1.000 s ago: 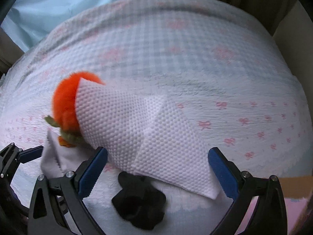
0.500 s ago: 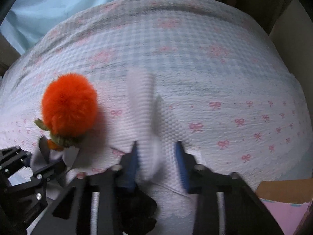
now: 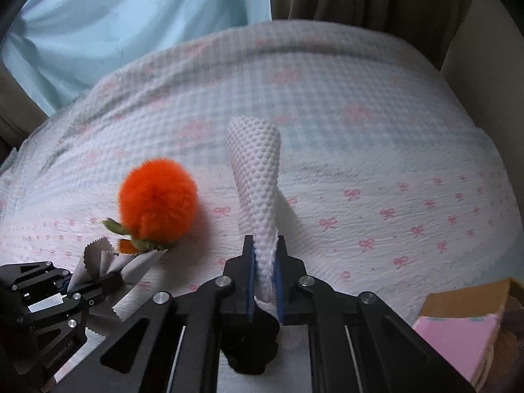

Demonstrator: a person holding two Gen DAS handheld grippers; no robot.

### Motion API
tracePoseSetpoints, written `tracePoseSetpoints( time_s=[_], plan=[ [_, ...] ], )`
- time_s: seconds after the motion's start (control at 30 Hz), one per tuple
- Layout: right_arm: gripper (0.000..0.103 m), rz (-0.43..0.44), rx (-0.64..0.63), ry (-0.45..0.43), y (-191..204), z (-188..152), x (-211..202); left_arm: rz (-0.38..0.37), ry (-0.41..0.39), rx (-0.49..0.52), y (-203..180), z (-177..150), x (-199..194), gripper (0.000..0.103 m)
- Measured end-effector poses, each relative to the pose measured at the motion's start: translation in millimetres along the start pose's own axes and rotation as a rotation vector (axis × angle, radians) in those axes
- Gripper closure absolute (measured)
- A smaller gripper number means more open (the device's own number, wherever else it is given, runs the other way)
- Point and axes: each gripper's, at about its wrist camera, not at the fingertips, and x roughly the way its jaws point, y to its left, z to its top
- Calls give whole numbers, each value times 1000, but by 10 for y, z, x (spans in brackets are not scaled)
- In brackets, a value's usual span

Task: Organize soft objects
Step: 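Grasp the grey cloth with the left tool while the right tool grasps the white mesh wipe, then carry the grey cloth and white wipe over the box and release them inside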

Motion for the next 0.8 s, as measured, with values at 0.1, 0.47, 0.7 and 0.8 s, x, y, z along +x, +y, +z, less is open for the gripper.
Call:
tracePoseSetpoints(
  time_s=[0.1, 0.47, 0.7, 0.8],
  plan=[
    [94, 2, 11, -32, 31, 40, -190, -3, -25, -4, -19, 41, -135, 97],
    [94, 7, 73, -154, 135, 77, -1209, -21, -130, -8, -143, 0, -1157, 97],
    [94, -1, 132, -208, 103, -56, -2092, -42, -192, 38, -513, 15, -1957, 97],
    [94, -17, 168, -224, 4, -151, -2471, -62, -213, 72, -752, 42, -2215, 97]
  ],
)
